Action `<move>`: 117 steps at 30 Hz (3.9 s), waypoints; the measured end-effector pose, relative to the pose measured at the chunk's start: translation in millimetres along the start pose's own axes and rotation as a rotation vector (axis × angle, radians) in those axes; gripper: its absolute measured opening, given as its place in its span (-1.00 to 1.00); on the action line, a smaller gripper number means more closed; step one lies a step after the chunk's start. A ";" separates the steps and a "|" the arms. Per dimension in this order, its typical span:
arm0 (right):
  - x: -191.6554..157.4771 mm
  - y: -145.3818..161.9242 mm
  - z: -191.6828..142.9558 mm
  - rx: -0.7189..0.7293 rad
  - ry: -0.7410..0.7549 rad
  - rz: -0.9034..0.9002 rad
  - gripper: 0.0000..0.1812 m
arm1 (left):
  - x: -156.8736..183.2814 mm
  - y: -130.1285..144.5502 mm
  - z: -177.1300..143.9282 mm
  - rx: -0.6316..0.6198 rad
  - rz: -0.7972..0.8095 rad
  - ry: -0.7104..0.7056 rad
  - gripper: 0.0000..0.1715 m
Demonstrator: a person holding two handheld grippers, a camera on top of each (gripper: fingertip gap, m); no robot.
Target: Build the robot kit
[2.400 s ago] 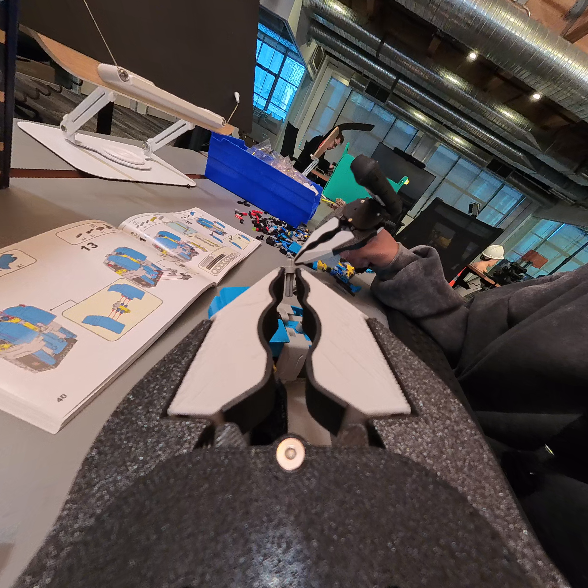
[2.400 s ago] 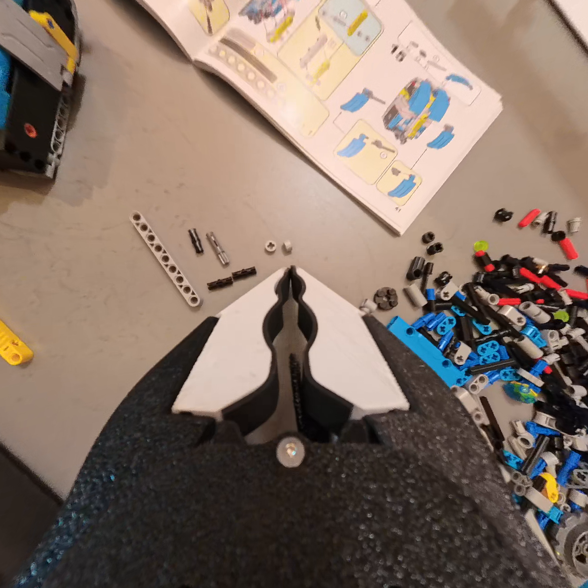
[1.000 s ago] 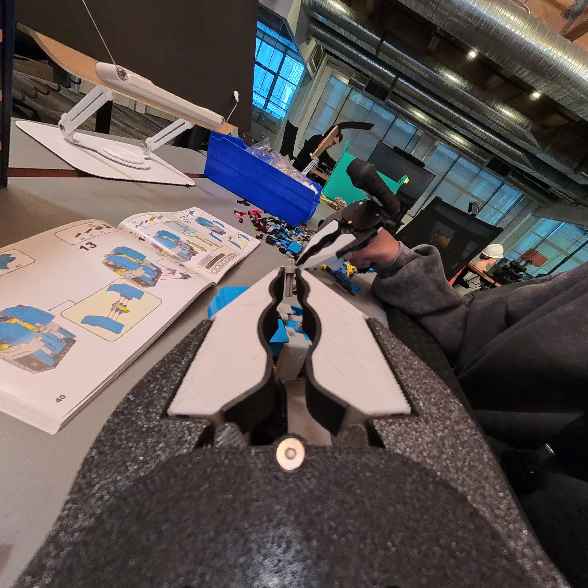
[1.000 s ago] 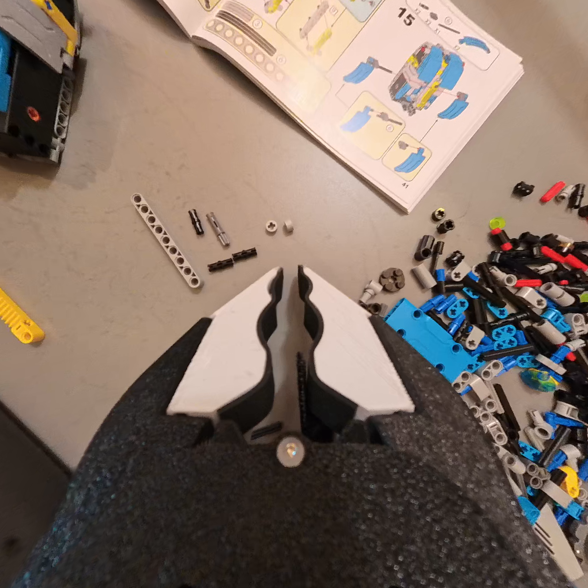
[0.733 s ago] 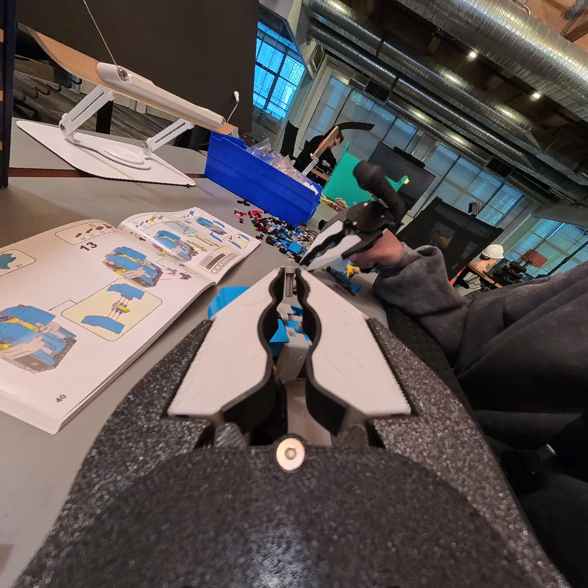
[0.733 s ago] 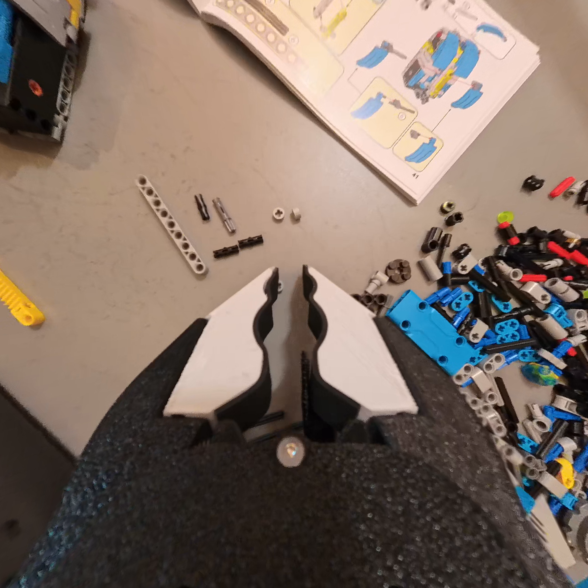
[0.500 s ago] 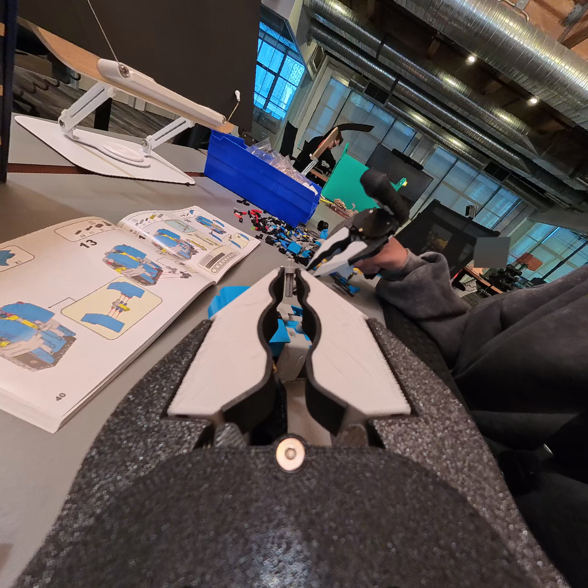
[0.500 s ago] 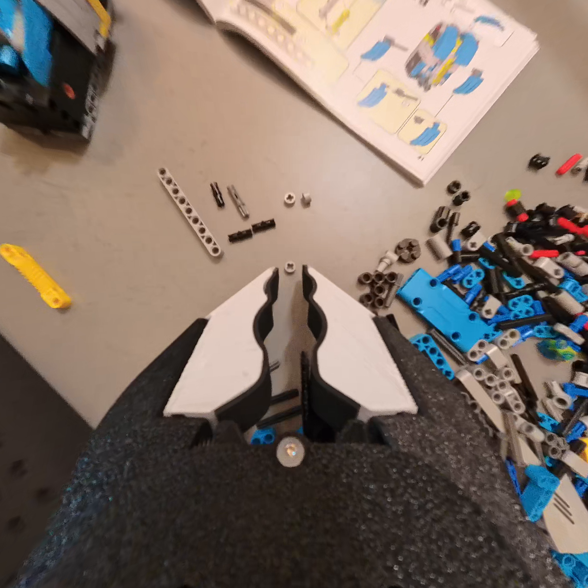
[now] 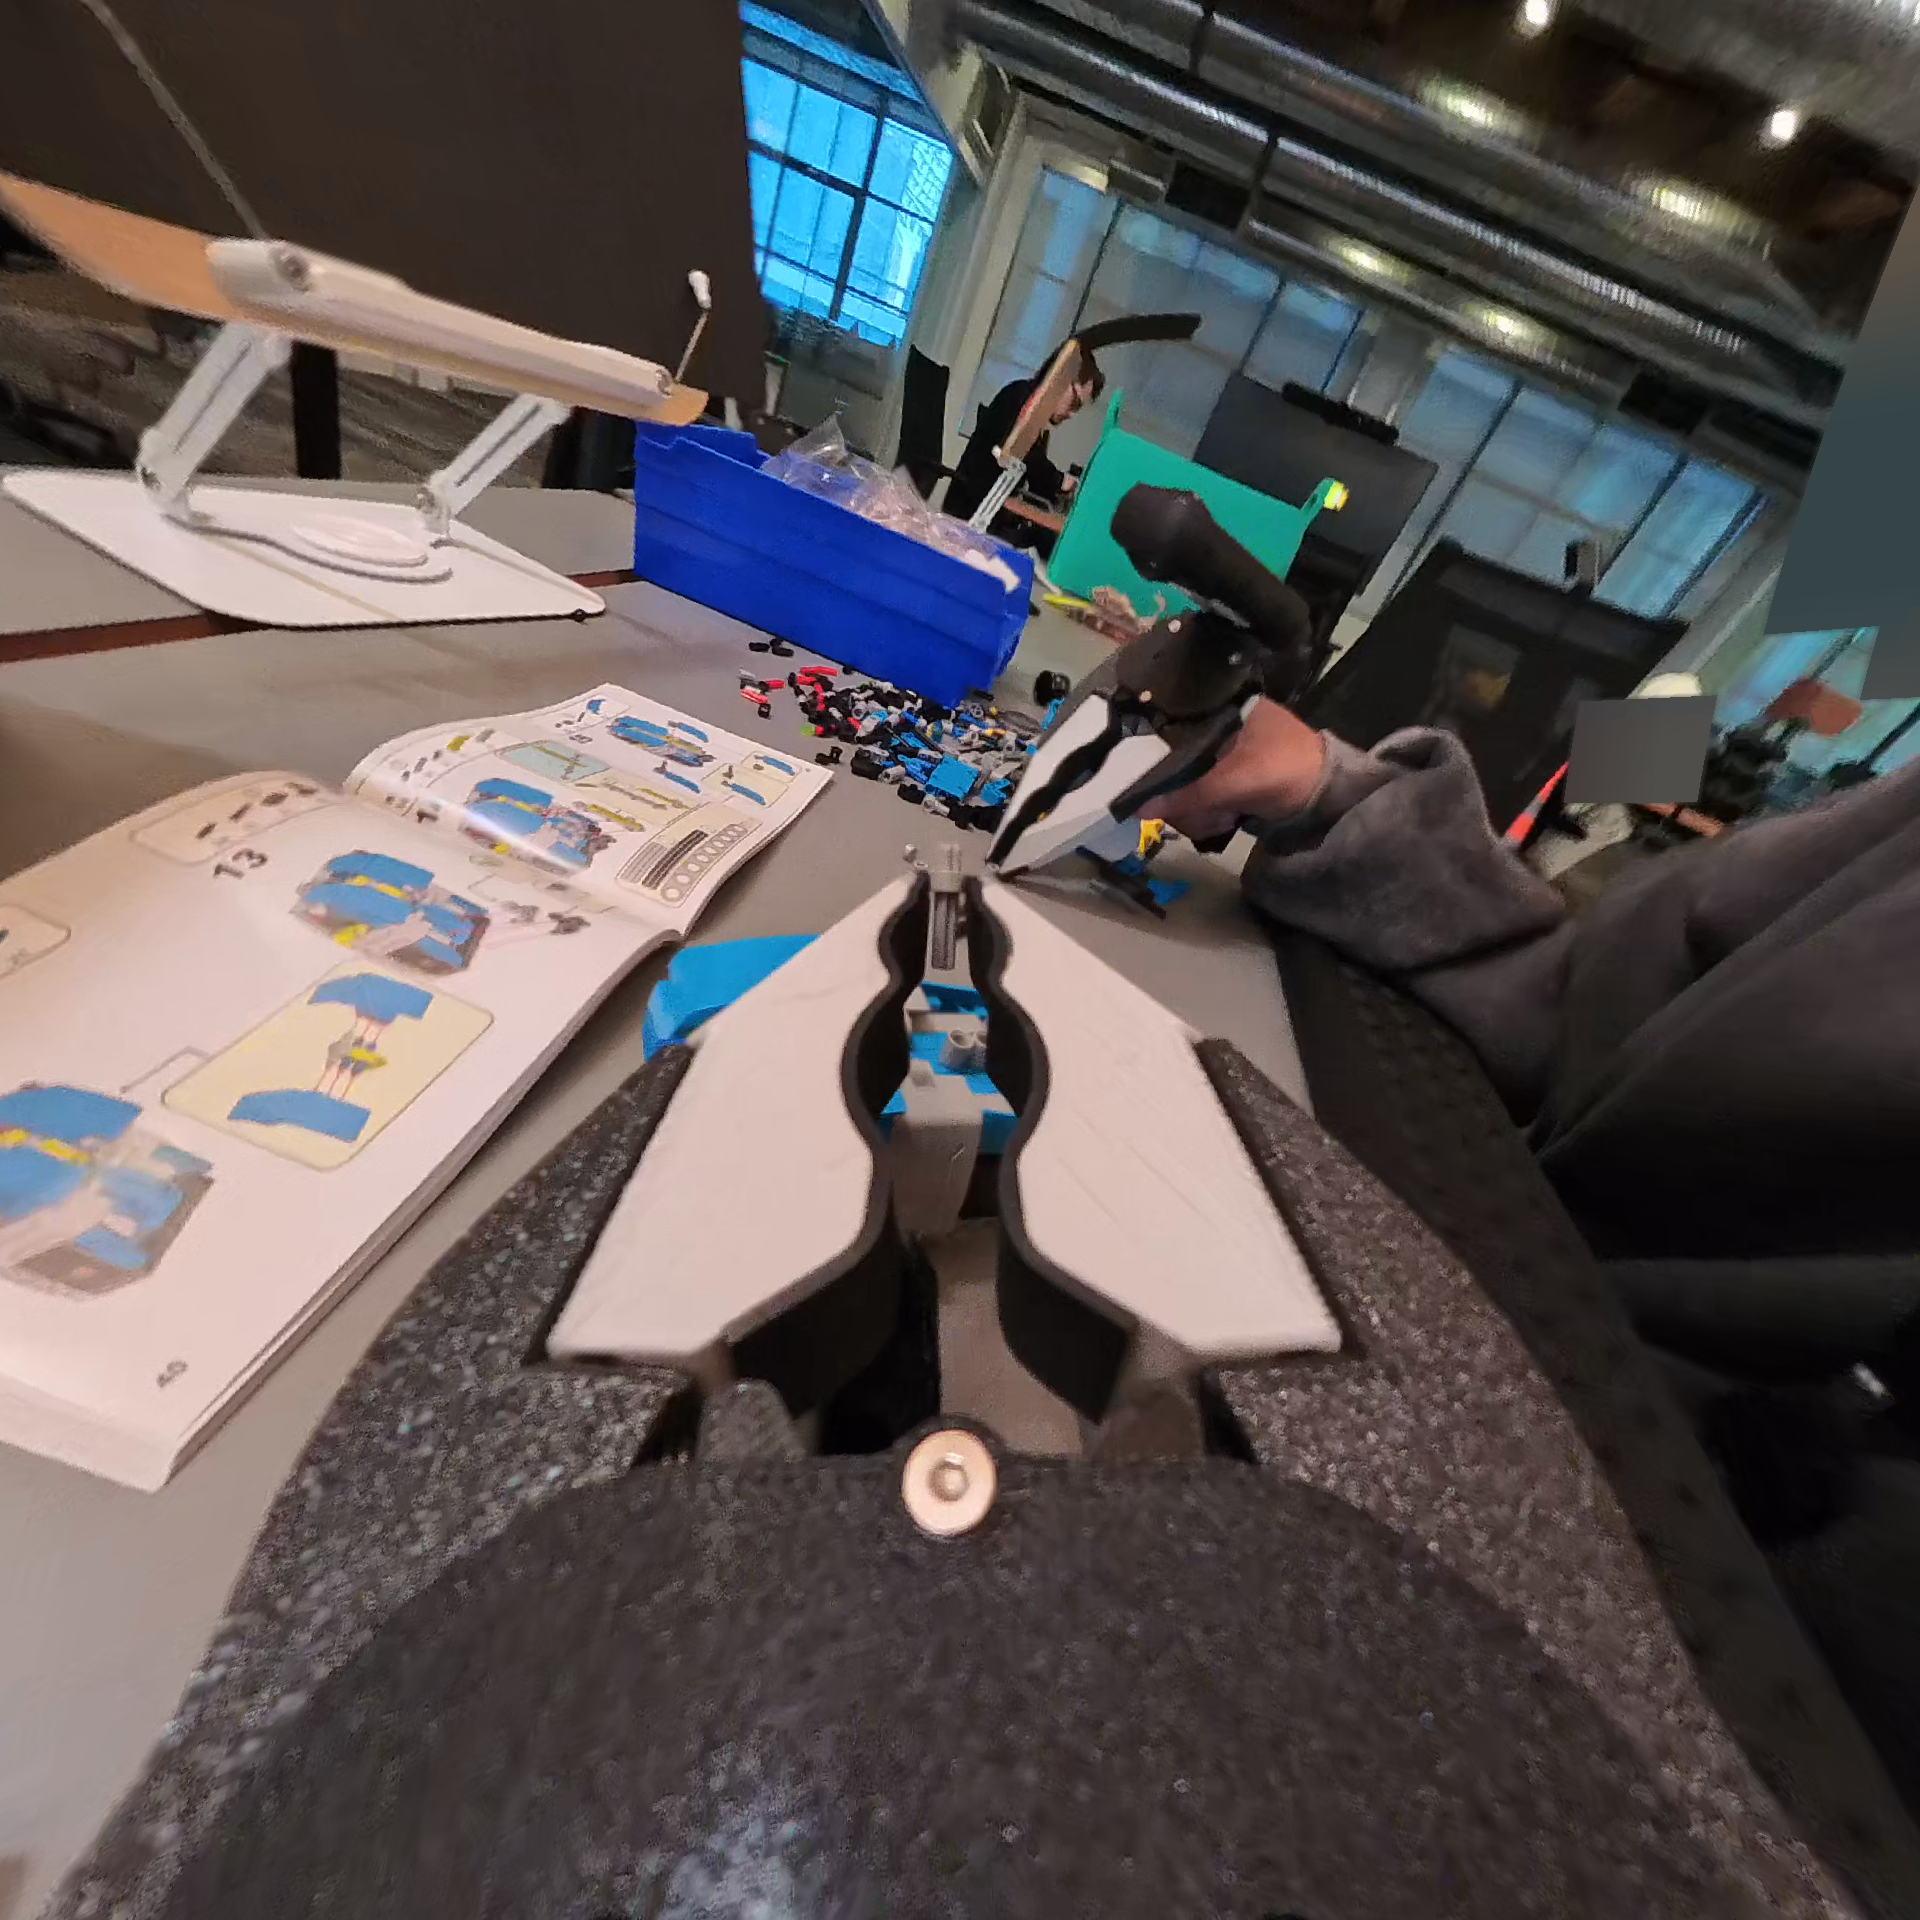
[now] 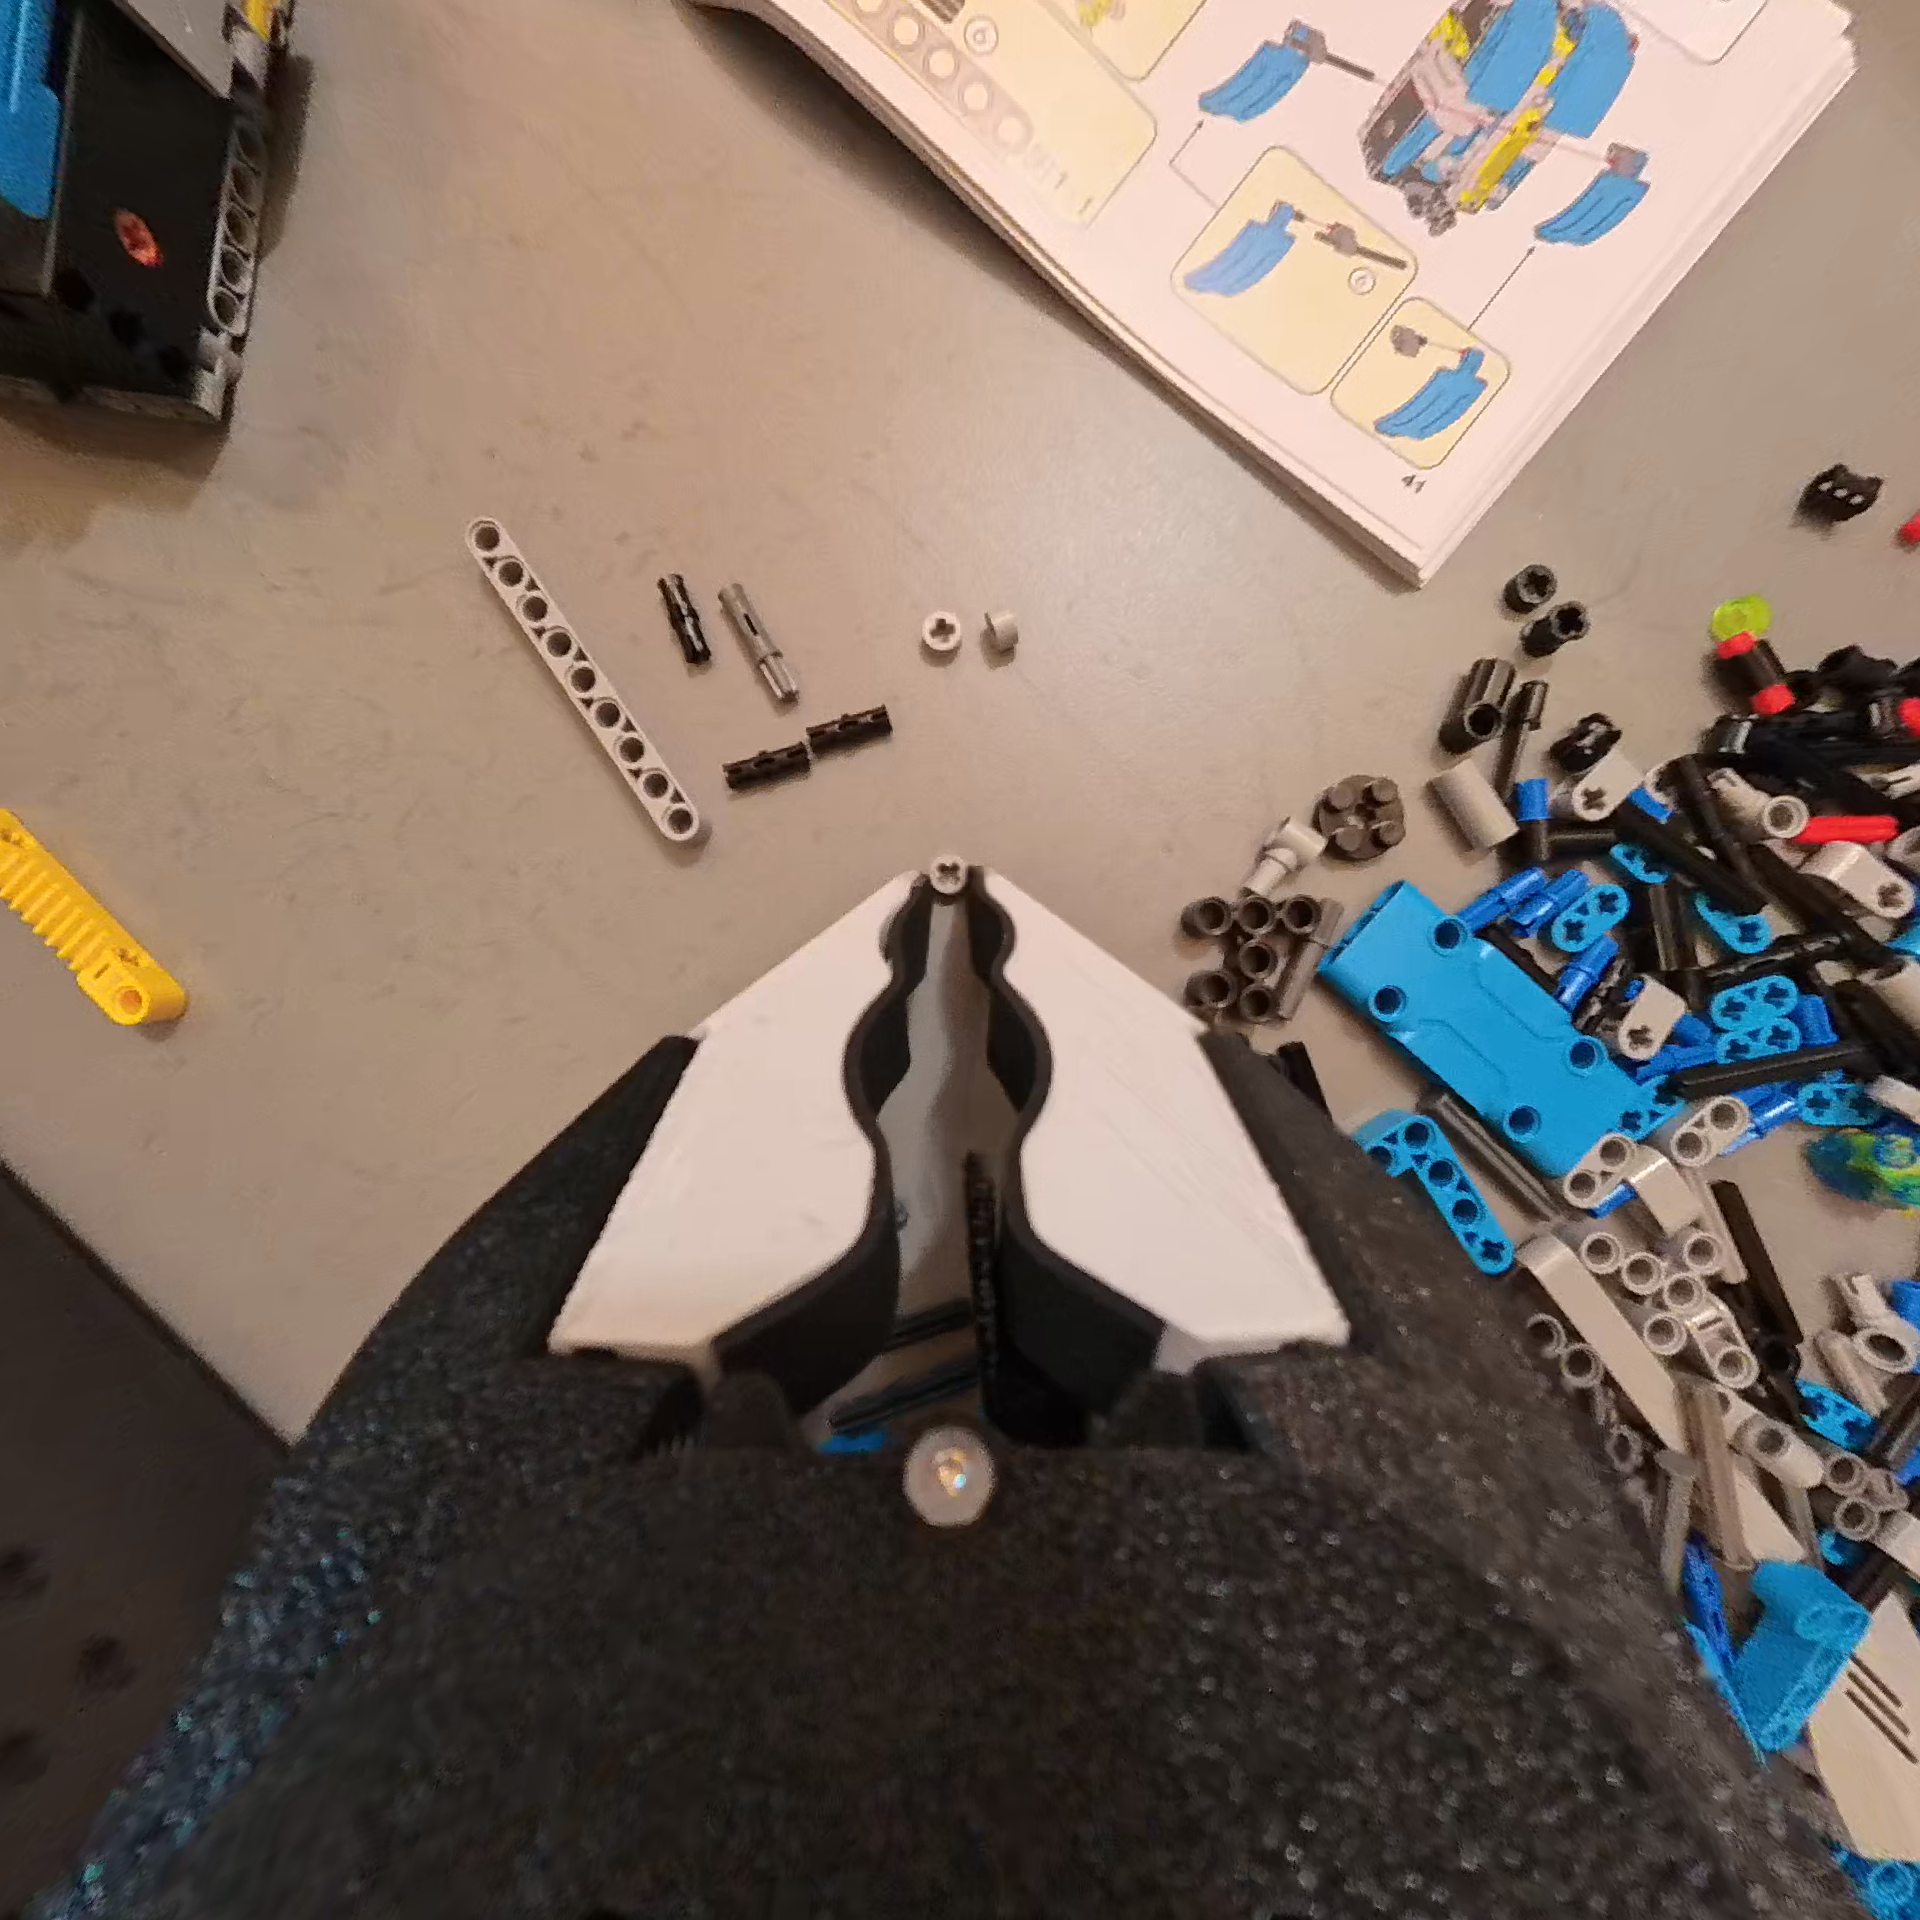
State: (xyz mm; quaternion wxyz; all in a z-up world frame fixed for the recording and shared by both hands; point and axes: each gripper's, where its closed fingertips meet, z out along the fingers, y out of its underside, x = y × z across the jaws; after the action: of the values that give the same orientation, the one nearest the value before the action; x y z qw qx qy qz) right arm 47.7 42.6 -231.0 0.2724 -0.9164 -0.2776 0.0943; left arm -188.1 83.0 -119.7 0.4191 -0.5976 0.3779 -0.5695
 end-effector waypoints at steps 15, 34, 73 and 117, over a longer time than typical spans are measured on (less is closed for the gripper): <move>3.7 -1.6 1.5 0.014 -0.014 0.039 -0.90 | 31.8 14.1 9.1 -0.072 0.280 0.032 -0.93; -182.6 -147.7 -26.3 0.477 -0.382 -0.200 -0.93 | 50.9 25.2 16.2 -0.100 0.496 0.008 -0.94; -208.1 -129.2 -30.8 0.423 -0.607 -0.375 -0.93 | 76.3 44.5 14.9 -0.197 0.349 0.240 -0.94; -160.0 -20.2 17.3 -0.280 -0.481 -0.269 -1.00 | 72.2 79.2 7.4 -0.432 0.381 0.275 -0.93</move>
State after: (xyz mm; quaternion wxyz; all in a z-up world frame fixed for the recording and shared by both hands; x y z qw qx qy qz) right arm -99.7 -25.2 -230.8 0.0798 -0.8517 -0.4630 0.2322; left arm -174.0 -12.3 -167.2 0.3267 -0.5087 0.6482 -0.4631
